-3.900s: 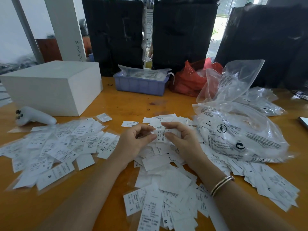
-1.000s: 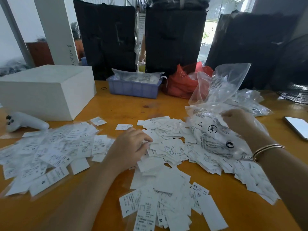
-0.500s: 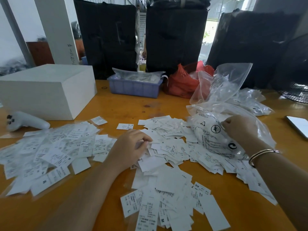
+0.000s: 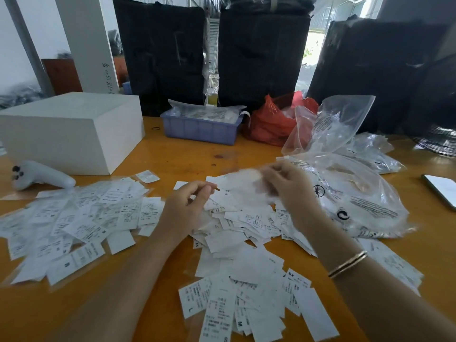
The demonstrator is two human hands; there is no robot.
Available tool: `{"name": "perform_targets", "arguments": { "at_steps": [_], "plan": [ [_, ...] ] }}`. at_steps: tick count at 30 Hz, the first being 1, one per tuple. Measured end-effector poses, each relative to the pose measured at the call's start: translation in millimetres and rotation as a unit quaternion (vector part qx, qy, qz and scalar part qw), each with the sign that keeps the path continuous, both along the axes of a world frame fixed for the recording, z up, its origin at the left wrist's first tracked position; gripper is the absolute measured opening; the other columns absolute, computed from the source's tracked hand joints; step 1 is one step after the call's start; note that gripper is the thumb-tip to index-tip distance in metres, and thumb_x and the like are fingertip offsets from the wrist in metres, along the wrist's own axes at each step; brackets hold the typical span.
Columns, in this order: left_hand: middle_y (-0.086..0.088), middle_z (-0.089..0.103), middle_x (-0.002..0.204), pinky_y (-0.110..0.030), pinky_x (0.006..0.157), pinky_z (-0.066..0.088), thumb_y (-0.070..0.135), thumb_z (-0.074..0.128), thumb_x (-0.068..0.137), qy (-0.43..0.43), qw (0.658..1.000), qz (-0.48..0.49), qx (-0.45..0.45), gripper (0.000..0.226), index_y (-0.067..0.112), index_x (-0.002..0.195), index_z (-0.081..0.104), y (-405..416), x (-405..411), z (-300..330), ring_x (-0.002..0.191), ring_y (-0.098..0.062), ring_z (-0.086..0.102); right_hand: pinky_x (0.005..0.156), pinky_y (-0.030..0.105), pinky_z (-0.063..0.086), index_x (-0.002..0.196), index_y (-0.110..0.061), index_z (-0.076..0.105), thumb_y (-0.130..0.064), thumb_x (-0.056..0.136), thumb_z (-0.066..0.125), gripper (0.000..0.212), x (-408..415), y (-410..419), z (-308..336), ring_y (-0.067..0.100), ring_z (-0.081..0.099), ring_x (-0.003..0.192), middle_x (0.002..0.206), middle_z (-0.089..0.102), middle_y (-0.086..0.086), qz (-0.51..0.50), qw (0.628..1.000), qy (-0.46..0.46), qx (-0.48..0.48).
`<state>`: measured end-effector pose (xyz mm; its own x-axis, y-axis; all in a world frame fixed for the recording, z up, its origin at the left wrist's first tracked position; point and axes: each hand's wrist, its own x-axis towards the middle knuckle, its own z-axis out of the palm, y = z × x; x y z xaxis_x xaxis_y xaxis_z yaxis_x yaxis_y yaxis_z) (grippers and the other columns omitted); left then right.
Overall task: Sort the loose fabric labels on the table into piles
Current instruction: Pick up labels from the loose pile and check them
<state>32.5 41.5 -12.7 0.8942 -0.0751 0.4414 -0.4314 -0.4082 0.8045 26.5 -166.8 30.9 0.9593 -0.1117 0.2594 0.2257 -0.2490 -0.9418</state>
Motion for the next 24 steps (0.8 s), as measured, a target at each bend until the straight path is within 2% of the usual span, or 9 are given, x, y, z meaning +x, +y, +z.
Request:
{"name": "perform_targets", "arguments": {
  "at_steps": [2,5,9,12,15,18,21,24],
  "plan": [
    [0.026,0.066,0.09,-0.001,0.072,0.041,0.045,0.044,0.094,0.033,0.998,-0.041,-0.031,0.021,0.042,0.089,0.063,0.5,-3.7,2.4,0.093,0.01,0.058,0.058,0.02,0.052,0.087,-0.017,0.065,-0.023,0.09,0.061,0.008,-0.7,22.2,-13.1,0.009,0.063,0.062,0.071,0.071,-0.001,0.029,0.998,0.041,0.031],
    [0.028,0.063,0.075,-0.002,0.064,0.038,0.058,0.043,0.088,0.048,0.996,-0.066,-0.024,0.031,0.039,0.073,0.062,-1.1,-5.4,4.0,0.075,0.012,0.056,0.068,0.027,0.056,0.087,-0.016,0.066,-0.019,0.091,0.06,0.008,2.8,40.5,-27.0,0.011,0.067,0.065,0.066,0.071,-0.003,0.042,0.995,0.065,0.06],
    [0.022,0.065,0.074,-0.001,0.064,0.041,0.07,0.032,0.075,0.074,0.994,-0.053,-0.054,0.054,0.031,0.089,0.066,-0.9,-2.6,3.8,0.07,0.011,0.057,0.05,0.016,0.043,0.081,-0.022,0.067,-0.023,0.089,0.063,0.009,7.3,45.7,-39.7,-0.003,0.054,0.05,0.056,0.063,-0.015,-0.018,0.998,0.056,0.021],
    [0.021,0.068,0.073,-0.004,0.061,0.043,0.062,0.047,0.075,0.073,0.994,-0.059,-0.058,0.039,0.031,0.089,0.065,-3.2,-2.5,0.9,0.07,0.007,0.062,0.052,0.019,0.04,0.08,-0.025,0.067,-0.027,0.088,0.065,0.008,8.9,47.1,-43.3,-0.001,0.052,0.055,0.064,0.064,-0.013,-0.034,0.998,0.055,-0.009],
    [0.009,0.069,0.074,-0.01,0.058,0.045,0.056,0.055,0.079,0.073,0.997,-0.027,-0.03,0.026,0.033,0.086,0.064,-5.1,0.4,-3.7,0.069,-0.004,0.062,0.054,0.019,0.044,0.081,-0.025,0.066,-0.027,0.087,0.066,0.006,10.1,47.7,-43.5,0.003,0.057,0.061,0.068,0.067,-0.01,-0.045,0.998,0.048,-0.01],
    [0.01,0.068,0.076,-0.008,0.058,0.047,0.035,0.065,0.086,0.064,0.998,0.01,-0.002,0.004,0.035,0.083,0.063,-3.9,4.0,-6.4,0.072,0.0,0.062,0.053,0.022,0.047,0.08,-0.026,0.065,-0.026,0.087,0.066,0.007,9.7,46.4,-40.8,0.005,0.059,0.061,0.068,0.068,-0.008,-0.038,0.998,0.043,-0.005],
    [0.01,0.069,0.075,-0.004,0.058,0.044,0.023,0.067,0.086,0.065,0.998,0.022,-0.016,0.009,0.028,0.081,0.064,-2.4,5.9,-9.0,0.066,0.006,0.061,0.07,0.038,0.055,0.079,-0.022,0.066,-0.02,0.088,0.066,0.009,9.9,40.0,-34.1,0.013,0.061,0.068,0.069,0.067,-0.004,-0.037,0.998,0.034,0.033],
    [0.007,0.069,0.075,-0.003,0.055,0.042,0.023,0.066,0.087,0.081,0.995,0.035,-0.052,0.007,0.021,0.081,0.064,-2.2,6.9,-9.1,0.062,0.007,0.06,0.078,0.04,0.055,0.084,-0.019,0.066,-0.018,0.088,0.065,0.004,9.0,25.5,-26.4,0.018,0.065,0.074,0.069,0.071,-0.004,-0.049,0.996,0.043,0.058]
  ]
}}
